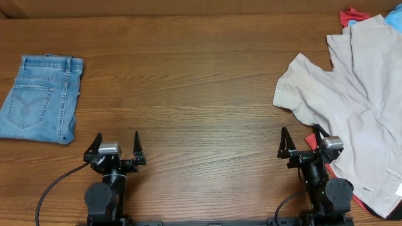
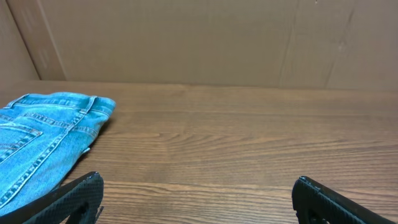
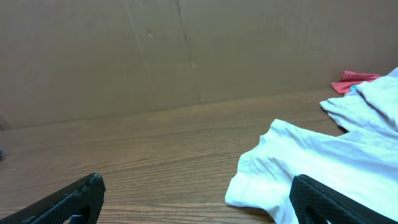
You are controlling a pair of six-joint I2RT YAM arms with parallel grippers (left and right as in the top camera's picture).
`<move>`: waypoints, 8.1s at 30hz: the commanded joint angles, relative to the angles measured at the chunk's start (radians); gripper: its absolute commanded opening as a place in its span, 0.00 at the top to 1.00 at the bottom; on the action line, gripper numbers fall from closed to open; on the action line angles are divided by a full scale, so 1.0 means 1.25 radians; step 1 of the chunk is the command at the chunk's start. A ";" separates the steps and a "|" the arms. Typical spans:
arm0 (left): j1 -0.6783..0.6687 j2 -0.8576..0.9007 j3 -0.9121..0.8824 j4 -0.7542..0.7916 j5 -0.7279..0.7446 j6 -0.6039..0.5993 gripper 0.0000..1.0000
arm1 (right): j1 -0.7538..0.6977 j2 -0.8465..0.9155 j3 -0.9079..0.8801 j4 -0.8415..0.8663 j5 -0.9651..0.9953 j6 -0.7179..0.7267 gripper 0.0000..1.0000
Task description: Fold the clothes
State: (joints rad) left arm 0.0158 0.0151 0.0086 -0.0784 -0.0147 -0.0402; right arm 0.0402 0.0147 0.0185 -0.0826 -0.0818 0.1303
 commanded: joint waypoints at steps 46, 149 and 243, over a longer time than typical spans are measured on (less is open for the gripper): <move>0.006 -0.009 0.010 0.036 0.013 -0.066 0.00 | 0.003 -0.009 -0.005 0.004 -0.008 0.088 0.00; -0.074 0.788 0.704 -0.361 0.081 -0.061 0.00 | 0.054 1.208 1.210 -0.610 0.281 0.192 0.00; -0.132 1.048 0.714 -0.189 0.036 -0.218 0.00 | 0.370 1.289 1.252 -0.785 -0.172 0.069 0.96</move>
State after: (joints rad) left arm -0.1562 1.3426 0.8742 -0.3237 0.0841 -0.3347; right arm 0.4526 1.6039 1.5803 -1.0901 -0.2661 0.2234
